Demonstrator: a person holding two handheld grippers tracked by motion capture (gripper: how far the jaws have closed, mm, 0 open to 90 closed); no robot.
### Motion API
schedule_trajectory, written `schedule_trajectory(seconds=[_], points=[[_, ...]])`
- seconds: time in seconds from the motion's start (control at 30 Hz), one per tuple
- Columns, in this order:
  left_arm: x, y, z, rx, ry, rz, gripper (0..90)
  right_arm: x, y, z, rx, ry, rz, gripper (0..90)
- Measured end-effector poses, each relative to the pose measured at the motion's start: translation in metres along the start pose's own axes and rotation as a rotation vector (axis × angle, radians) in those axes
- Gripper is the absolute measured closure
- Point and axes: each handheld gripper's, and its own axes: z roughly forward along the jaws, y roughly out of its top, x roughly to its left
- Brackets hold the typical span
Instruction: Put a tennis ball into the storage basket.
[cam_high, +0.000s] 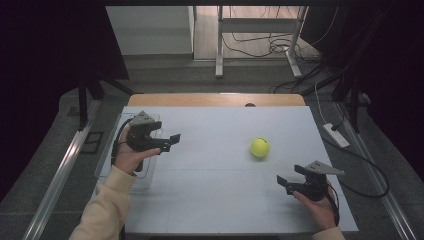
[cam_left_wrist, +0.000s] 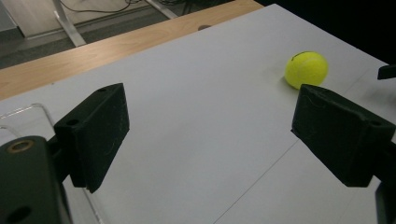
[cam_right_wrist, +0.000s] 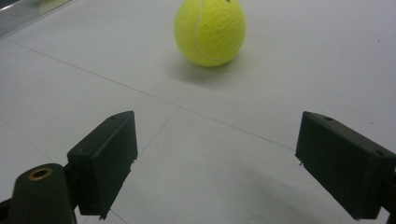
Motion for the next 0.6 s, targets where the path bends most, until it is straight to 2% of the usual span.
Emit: schedule_trajectory(seconds=[0.37,0.6], points=[[-0.011,0.008,0.020,0.019,-0.029,0.020,12.2,0.000,0.000,-0.001,-0.005,0.002,0.011,12.6],[-0.016,0.009,0.028,0.023,-0.039,0.027,12.2,0.001,0.001,-0.001,-0.008,0.002,0.008,12.7]])
